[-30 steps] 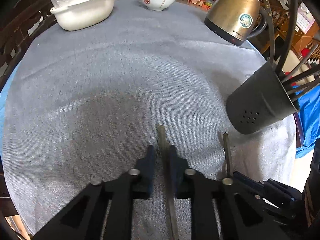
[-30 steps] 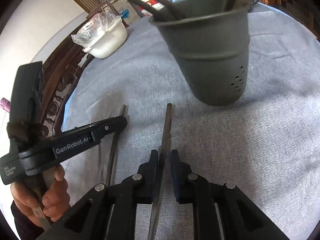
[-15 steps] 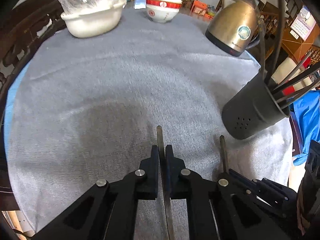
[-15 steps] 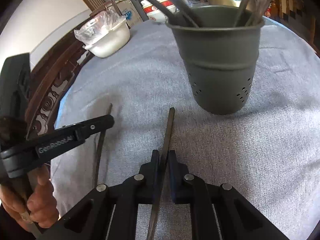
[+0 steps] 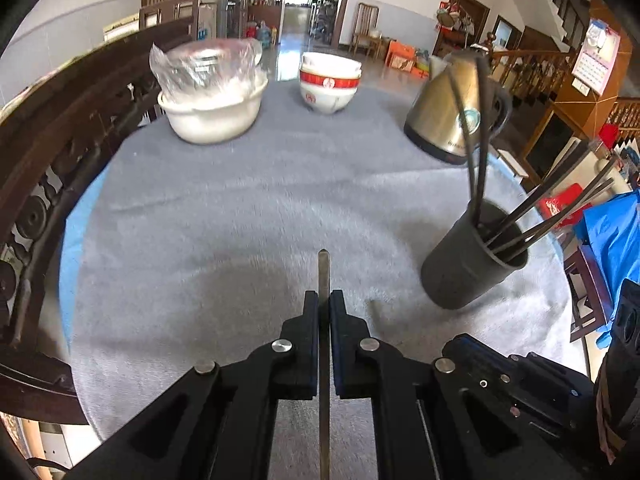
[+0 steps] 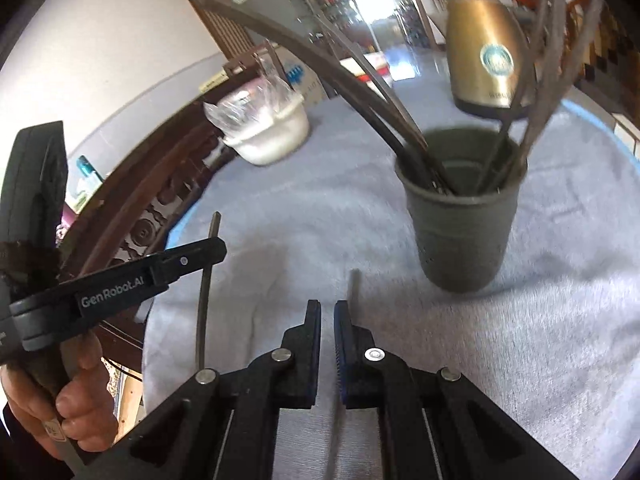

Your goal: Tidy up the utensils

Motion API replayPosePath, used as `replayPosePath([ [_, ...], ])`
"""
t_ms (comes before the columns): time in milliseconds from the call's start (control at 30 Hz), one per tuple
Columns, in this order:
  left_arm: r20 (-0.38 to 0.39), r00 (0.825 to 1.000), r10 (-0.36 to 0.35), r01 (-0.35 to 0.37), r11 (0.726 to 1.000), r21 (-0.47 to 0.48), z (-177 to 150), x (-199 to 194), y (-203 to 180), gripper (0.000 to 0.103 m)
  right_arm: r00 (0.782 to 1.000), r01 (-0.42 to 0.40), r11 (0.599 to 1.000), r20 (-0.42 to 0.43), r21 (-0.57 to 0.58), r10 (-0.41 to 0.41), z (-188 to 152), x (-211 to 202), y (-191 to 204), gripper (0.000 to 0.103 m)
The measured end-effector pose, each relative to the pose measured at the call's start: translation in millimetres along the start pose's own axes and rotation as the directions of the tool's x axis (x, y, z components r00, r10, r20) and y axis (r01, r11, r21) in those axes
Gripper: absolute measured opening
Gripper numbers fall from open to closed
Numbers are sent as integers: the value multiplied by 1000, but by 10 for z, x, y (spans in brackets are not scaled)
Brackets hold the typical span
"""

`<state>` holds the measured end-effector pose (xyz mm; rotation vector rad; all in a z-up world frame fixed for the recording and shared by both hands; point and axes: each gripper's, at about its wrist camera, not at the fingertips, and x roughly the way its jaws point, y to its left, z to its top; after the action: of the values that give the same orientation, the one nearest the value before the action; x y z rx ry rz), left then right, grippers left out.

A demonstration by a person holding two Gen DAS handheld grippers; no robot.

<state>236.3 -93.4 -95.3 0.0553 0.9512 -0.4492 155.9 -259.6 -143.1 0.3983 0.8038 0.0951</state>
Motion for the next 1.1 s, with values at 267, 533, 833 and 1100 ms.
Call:
replayPosePath([
  [267,-75,997,-8,5,999,-51,-7,171,261,6,995,12,999,-99,52,-7,-72,135,-126,12],
  [533,-177,984,-30,8,992,-127,-188,418,514,14,986,-38,995,-160,95,53,-130,317,-138,23],
  [833,-228,973,-34,-3,987,-158,-232,618,682,15,973,57,998,-226,3,-55,-169,584,-3,33],
  [1100,-298,954,-43,-3,988,-152,-112,912,625,17,940,165,981,-286,-100,-187,-188,830,160,14],
])
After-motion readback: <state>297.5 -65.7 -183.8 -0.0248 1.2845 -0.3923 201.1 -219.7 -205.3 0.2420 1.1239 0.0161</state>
